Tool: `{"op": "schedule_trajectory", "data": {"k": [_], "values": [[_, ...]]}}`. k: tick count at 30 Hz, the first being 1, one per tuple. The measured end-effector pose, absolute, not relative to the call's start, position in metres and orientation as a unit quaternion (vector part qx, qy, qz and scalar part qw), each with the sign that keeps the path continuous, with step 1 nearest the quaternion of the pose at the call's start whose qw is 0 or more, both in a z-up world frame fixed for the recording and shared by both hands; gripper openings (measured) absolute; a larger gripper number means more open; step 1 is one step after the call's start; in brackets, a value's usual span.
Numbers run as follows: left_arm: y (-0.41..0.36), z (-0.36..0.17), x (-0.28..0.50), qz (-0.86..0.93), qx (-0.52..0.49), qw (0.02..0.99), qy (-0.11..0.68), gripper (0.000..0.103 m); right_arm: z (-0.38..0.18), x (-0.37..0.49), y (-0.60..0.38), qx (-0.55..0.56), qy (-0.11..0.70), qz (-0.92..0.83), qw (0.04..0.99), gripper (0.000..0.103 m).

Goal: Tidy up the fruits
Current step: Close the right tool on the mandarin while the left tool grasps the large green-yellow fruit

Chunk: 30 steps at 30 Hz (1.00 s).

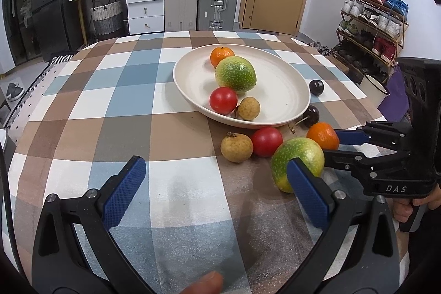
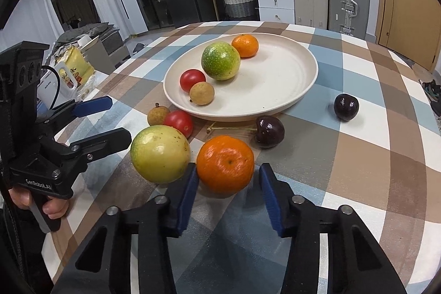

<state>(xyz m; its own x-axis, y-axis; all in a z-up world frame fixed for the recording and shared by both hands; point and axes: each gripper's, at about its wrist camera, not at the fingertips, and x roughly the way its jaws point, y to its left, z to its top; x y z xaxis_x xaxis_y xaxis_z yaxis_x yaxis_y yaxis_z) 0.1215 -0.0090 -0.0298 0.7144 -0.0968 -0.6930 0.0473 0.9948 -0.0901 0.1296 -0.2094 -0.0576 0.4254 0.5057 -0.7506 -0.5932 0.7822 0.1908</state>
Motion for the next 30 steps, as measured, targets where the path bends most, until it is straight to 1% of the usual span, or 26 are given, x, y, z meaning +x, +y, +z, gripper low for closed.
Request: {"op": "schedule_trajectory", "data": {"k": [1, 11, 23, 25, 27, 30], "values": [[-0.009, -0.030, 0.121, -0.040, -0.033, 0.925, 0.376, 0.102, -0.057, 0.129, -0.209, -0.050, 0.426, 0.329, 0.842, 0.041], [-0.012, -0.025, 0.114, -0.067, -0.040, 0.928, 0.364, 0.102, -0.054, 0.125, -0.209, -0.054, 0.414, 0.331, 0.846, 0.039], [-0.052, -0.032, 0.118, -0.115, 0.016, 0.913, 0.391, 0.102, -0.054, 0.118, -0.200, -0.070, 0.413, 0.347, 0.839, 0.039], [-0.055, -0.035, 0.121, -0.118, 0.020, 0.908, 0.401, 0.097, -0.053, 0.118, -0.200, -0.070, 0.413, 0.347, 0.839, 0.039], [-0.057, -0.039, 0.124, -0.125, 0.019, 0.903, 0.412, 0.083, -0.054, 0.118, -0.200, -0.070, 0.413, 0.346, 0.839, 0.039], [-0.057, -0.044, 0.129, -0.135, 0.013, 0.896, 0.423, 0.071, -0.054, 0.118, -0.201, -0.068, 0.415, 0.348, 0.838, 0.039]]}}
